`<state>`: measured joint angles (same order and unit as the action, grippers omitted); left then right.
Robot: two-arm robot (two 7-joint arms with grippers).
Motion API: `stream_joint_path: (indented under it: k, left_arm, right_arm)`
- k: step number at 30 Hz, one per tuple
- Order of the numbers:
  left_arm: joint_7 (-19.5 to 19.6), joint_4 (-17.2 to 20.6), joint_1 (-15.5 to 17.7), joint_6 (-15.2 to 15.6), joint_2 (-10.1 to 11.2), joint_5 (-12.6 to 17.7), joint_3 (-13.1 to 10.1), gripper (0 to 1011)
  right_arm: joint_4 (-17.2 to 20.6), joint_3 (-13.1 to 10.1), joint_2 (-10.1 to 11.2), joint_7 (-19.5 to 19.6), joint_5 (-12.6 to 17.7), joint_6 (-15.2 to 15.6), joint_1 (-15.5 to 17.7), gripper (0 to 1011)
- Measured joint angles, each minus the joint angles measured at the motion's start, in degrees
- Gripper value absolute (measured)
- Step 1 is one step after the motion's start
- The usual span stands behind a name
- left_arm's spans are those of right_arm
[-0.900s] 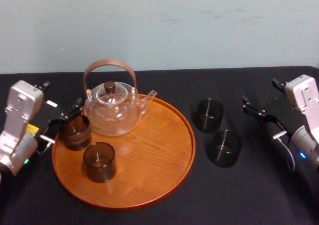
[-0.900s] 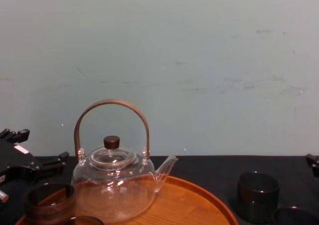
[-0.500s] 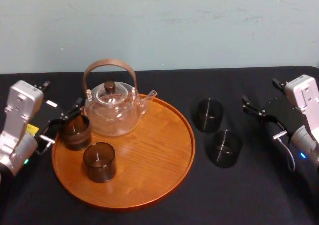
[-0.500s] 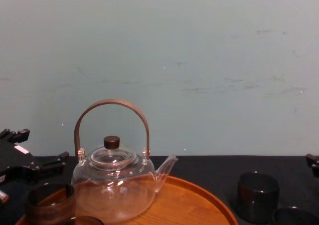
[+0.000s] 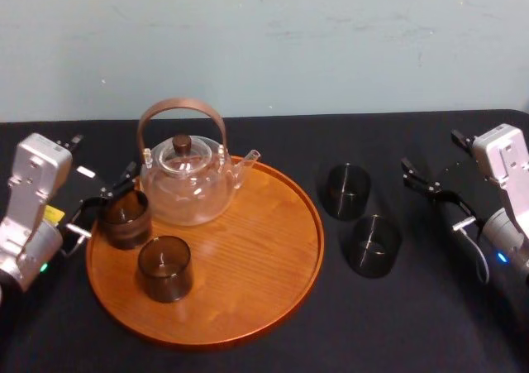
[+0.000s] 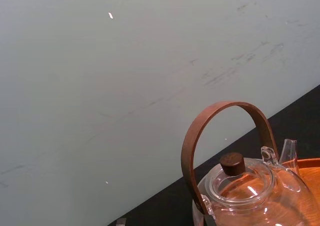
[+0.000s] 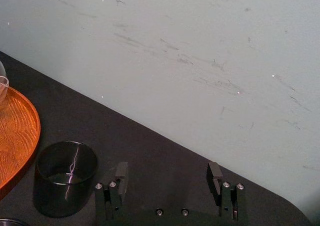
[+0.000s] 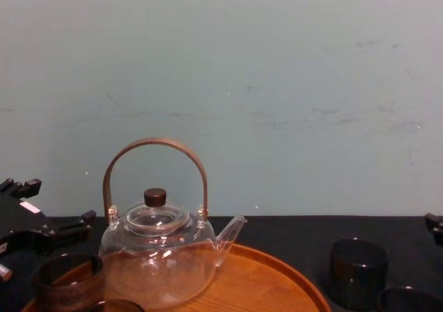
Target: Pick up the glass from the table and place it on the tray.
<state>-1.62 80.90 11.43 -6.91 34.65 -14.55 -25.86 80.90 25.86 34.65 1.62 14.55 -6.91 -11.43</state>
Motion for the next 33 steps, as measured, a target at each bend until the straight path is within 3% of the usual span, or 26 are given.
stream_joint_path:
  k: [21,33]
  left_arm:
    - [0.00,0.00,0.00,0.00,0.00,0.00,0.00,1001]
    - [0.00,0.00,0.00,0.00,0.00,0.00,0.00,1001]
  right_arm:
    - [0.55,-0.74,0.03,-1.49,0.34,0.19,0.20,1002]
    - [7.06,-5.19,1.76,-7.66,7.43,5.35,4.09,1002]
